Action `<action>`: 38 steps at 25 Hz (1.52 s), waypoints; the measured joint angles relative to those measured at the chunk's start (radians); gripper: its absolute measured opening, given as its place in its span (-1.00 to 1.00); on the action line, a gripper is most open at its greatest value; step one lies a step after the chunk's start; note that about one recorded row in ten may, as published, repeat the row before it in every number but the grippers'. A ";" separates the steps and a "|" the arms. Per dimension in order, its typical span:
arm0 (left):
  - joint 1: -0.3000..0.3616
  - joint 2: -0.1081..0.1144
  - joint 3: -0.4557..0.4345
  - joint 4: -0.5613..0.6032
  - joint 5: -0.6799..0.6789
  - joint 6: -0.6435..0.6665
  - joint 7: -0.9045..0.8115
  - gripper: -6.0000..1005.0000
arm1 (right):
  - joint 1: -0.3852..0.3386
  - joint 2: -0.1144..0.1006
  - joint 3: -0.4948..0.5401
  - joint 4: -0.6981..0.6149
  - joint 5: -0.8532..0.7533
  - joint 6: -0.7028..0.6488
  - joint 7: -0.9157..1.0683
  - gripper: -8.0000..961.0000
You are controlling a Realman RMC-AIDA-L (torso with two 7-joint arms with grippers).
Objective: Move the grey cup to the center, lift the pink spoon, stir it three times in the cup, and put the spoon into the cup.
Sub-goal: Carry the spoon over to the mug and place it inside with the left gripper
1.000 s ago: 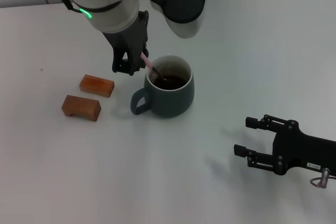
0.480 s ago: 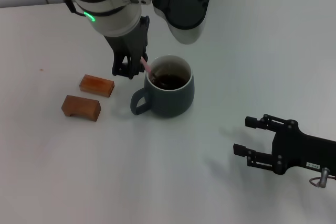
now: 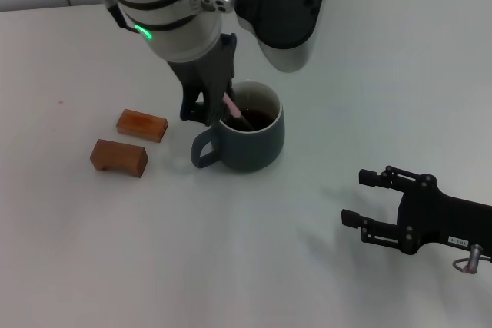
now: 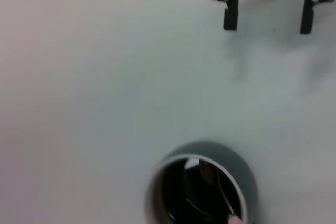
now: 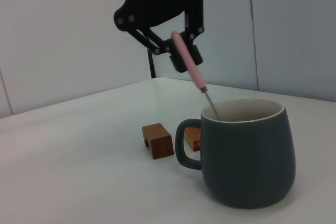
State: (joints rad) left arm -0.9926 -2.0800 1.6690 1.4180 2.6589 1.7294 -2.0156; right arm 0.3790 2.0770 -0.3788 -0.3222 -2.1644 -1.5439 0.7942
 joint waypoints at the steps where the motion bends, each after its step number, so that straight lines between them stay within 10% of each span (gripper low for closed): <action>1: 0.000 0.000 0.000 0.000 0.000 0.000 0.000 -0.73 | 0.000 0.000 0.000 0.000 0.000 0.000 0.000 0.57; 38: -0.023 0.000 0.008 -0.060 0.018 -0.104 -0.016 -0.73 | -0.003 -0.003 -0.002 -0.002 -0.003 0.001 0.000 0.57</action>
State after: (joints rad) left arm -1.0151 -2.0801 1.6773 1.3576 2.6772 1.6256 -2.0319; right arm 0.3756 2.0740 -0.3805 -0.3240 -2.1676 -1.5432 0.7946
